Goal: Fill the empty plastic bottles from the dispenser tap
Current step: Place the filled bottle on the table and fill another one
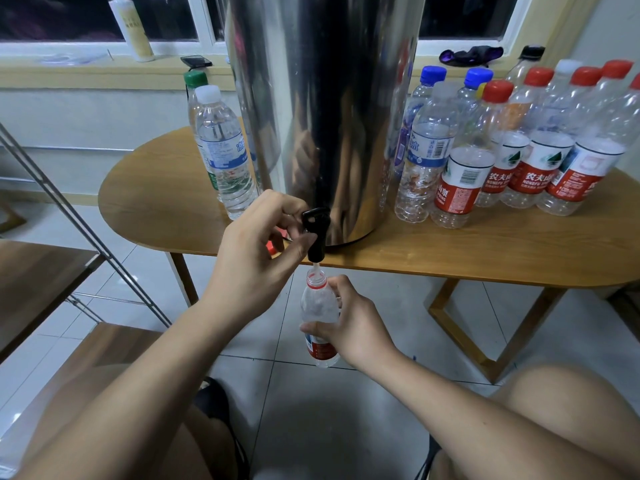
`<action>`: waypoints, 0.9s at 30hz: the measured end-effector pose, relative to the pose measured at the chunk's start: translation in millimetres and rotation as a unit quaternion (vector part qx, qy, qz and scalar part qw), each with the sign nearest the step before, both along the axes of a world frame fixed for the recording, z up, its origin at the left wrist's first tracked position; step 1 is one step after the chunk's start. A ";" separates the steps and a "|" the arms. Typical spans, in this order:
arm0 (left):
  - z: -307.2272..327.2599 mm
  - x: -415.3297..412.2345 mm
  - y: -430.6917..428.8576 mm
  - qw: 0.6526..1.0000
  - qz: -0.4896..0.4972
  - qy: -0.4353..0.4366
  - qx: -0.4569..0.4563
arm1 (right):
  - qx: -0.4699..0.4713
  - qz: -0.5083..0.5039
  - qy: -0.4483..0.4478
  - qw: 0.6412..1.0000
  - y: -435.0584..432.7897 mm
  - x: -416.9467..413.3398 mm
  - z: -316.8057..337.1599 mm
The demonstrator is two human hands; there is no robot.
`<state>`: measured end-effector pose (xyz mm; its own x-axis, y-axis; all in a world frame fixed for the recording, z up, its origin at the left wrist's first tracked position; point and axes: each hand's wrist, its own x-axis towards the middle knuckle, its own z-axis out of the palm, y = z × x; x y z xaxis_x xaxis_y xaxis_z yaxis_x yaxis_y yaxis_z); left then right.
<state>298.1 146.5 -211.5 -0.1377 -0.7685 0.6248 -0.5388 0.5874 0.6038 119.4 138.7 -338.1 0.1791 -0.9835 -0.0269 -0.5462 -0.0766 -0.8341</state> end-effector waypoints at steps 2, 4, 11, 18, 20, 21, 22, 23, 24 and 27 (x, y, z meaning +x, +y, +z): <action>0.0 -0.4 0.1 1.000 0.001 0.000 -0.001 | 0.001 -0.001 -0.004 1.000 -0.1 -0.1 -0.1; 0.1 -0.6 0.1 1.000 0.003 0.001 -0.002 | -0.001 -0.002 -0.005 1.000 -0.1 -0.2 -0.5; 0.0 -0.2 -0.1 1.000 0.003 -0.002 -0.002 | -0.006 -0.002 0.001 1.000 -0.6 0.0 -3.5; 0.6 -0.6 0.0 1.000 0.001 0.002 0.000 | -0.005 -0.003 0.005 1.000 -0.7 -0.6 -3.1; 0.9 -0.7 0.1 1.000 0.002 0.001 -0.001 | -0.005 -0.001 0.003 1.000 -0.5 -0.7 -2.6; 0.9 -0.8 0.3 1.000 0.003 -0.001 -0.001 | -0.006 -0.001 0.003 1.000 -0.4 -0.7 -2.5; 0.8 -0.9 0.5 1.000 0.003 -0.002 -0.001 | -0.007 0.000 0.003 1.000 -0.4 -0.7 -2.5; 0.6 -0.8 0.7 1.000 0.004 -0.002 0.000 | -0.007 0.000 0.002 1.000 -0.3 -0.7 -2.3; 0.4 -0.6 0.8 1.000 0.004 -0.003 0.001 | -0.006 0.001 0.001 1.000 -0.3 -0.5 -2.2; 0.1 0.5 0.5 1.000 0.002 -0.003 0.001 | -0.002 0.001 -0.001 1.000 -0.4 -0.5 -1.6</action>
<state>298.6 147.1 -211.4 -0.1389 -0.7708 0.6218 -0.5446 0.5839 0.6021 118.9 138.3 -339.6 0.1809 -0.9832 -0.0222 -0.5448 -0.0814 -0.8346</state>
